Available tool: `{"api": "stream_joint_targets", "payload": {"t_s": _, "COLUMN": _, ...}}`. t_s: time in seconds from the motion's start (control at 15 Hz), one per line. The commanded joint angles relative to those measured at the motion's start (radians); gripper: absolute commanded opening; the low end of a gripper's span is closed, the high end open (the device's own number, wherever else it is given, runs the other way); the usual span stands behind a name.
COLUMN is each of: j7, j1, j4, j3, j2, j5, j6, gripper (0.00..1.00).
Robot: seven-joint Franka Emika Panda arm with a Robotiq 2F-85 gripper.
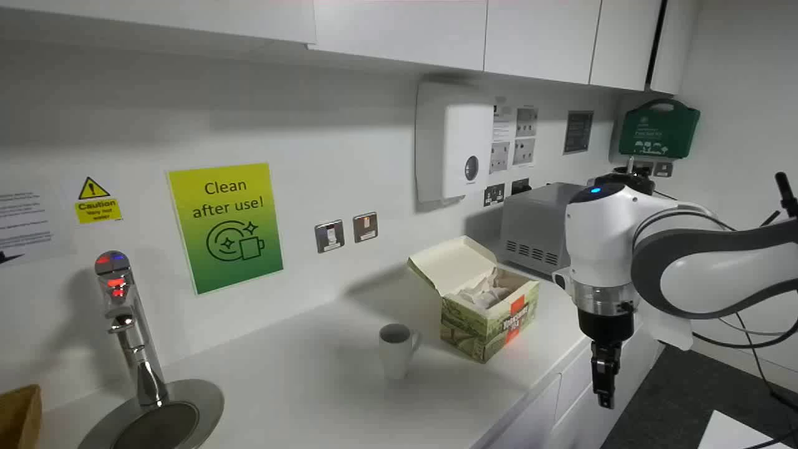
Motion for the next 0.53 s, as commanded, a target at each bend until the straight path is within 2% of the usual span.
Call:
{"api": "stream_joint_targets", "payload": {"t_s": 0.0, "j7": 0.005, "j1": 0.01, "j4": 0.002, "j3": -0.01, "j2": 0.003, "j5": -0.005, "j6": -0.003, "gripper": 1.0}}
{"api": "stream_joint_targets", "payload": {"t_s": 0.27, "j7": 0.078, "j1": -0.012, "j4": 0.036, "j3": 0.014, "j2": 0.005, "j5": -0.03, "j6": 0.017, "gripper": 1.0}}
{"api": "stream_joint_targets", "payload": {"t_s": 0.47, "j7": 0.125, "j1": -0.041, "j4": 0.102, "j3": -0.002, "j2": 0.013, "j5": -0.047, "j6": 0.012, "gripper": 1.0}}
